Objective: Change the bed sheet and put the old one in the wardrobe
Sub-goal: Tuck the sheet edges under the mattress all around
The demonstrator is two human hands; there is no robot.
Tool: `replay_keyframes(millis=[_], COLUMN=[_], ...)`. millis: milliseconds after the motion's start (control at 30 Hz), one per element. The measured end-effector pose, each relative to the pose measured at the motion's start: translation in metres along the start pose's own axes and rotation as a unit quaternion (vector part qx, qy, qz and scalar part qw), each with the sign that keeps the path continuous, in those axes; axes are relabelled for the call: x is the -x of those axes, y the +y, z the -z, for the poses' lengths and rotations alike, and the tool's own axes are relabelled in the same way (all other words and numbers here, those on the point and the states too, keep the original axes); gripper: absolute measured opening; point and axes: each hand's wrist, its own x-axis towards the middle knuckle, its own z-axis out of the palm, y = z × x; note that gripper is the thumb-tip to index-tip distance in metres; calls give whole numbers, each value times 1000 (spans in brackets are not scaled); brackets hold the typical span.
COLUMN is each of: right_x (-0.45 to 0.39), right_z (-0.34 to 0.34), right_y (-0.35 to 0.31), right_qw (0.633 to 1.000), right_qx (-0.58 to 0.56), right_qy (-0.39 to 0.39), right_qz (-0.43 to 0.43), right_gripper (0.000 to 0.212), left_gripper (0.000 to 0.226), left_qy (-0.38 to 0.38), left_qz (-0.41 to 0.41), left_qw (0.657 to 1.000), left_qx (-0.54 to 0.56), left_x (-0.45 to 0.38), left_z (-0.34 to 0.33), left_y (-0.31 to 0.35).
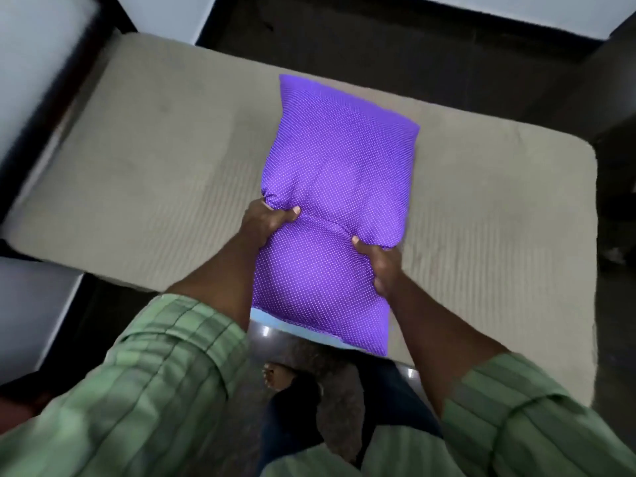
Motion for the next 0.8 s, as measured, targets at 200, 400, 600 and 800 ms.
replay_keyframes(millis=[200,400,600,800], right_x=[78,100,59,87], right_z=[-69,-171,-278,-421], right_y=[27,40,63,57], right_qw=[998,996,993,983], right_qx=[22,43,69,59], right_qy=[-8,-65,-84,-170], right_qz=[-58,-50,-40,-36], right_gripper=[87,94,95,79], left_gripper=[47,47,55,63], left_qy=[16,68,124,190], left_qz=[-18,-11,-16,-11], left_qw=[999,997,989,978], left_qx=[-36,-45,-81,-82], left_x=[70,78,49,7], left_z=[120,238,337,455], left_y=[0,9,23,24])
